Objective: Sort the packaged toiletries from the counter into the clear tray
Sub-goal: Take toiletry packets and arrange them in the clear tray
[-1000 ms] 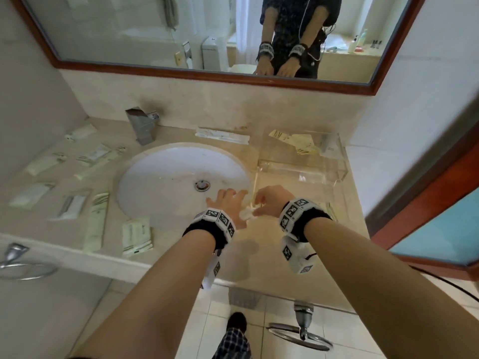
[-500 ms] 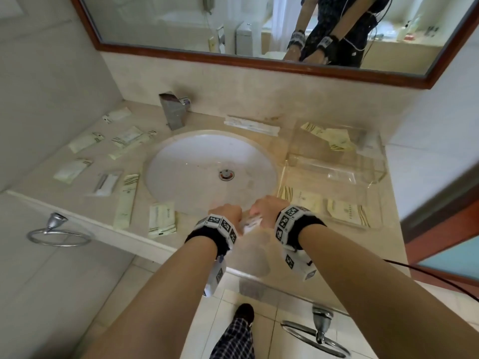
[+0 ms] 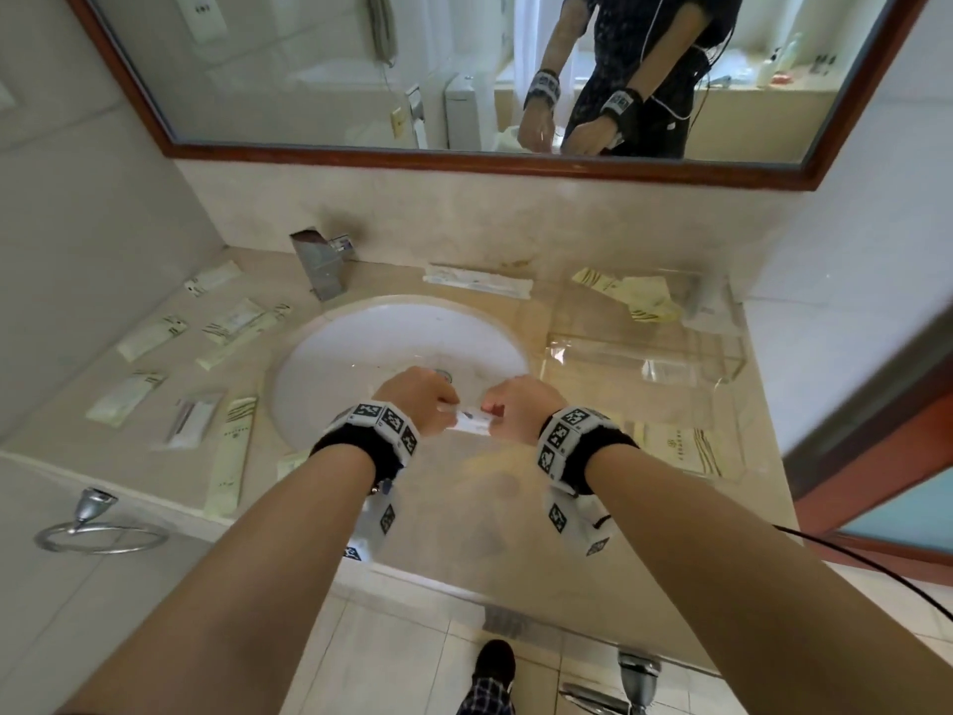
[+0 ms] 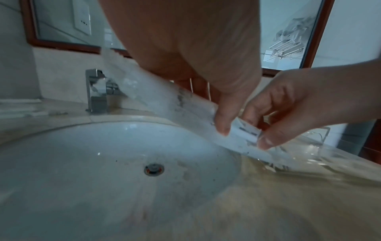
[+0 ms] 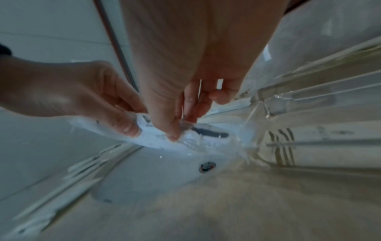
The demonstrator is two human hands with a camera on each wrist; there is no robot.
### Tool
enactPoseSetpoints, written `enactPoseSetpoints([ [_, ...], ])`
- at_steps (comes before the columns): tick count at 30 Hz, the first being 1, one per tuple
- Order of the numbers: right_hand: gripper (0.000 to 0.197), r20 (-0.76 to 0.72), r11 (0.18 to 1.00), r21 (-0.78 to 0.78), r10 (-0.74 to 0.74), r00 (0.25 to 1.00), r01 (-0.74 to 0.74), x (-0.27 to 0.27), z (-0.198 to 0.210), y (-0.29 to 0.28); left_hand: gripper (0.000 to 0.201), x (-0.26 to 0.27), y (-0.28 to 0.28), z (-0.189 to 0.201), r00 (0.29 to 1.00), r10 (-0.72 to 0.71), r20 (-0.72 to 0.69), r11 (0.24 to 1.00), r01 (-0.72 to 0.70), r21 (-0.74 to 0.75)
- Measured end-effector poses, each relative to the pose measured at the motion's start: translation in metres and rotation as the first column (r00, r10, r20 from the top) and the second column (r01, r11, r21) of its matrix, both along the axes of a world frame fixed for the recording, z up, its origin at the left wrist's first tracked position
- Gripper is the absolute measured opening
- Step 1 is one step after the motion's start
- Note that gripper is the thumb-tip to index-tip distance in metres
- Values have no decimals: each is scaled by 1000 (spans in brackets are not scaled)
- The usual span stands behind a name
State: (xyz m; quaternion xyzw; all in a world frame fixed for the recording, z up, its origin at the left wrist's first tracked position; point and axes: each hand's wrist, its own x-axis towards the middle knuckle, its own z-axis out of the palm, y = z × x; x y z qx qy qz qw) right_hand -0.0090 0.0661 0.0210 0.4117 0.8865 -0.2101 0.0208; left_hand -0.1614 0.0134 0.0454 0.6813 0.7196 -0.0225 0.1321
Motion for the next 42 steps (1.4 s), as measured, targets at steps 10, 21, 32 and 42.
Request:
enactPoseSetpoints([
  [10, 21, -31, 948, 66, -310, 950, 312, 92, 24, 74, 25, 62, 93, 10, 977, -196, 82, 978, 189, 87],
  [21, 26, 61, 838, -2, -545, 836, 546, 172, -14, 108, 28, 138, 169, -36, 900, -436, 22, 899, 437, -39],
  [32, 24, 37, 816, -13, -578, 815, 579, 157, -41, 117, 22, 136, 175, -51, 805, -520, -285, 840, 542, -1],
  [42, 20, 15, 808, 54, -588, 809, 586, 146, -43, 116, 20, 134, 174, -54, 872, -396, -288, 915, 402, -41],
])
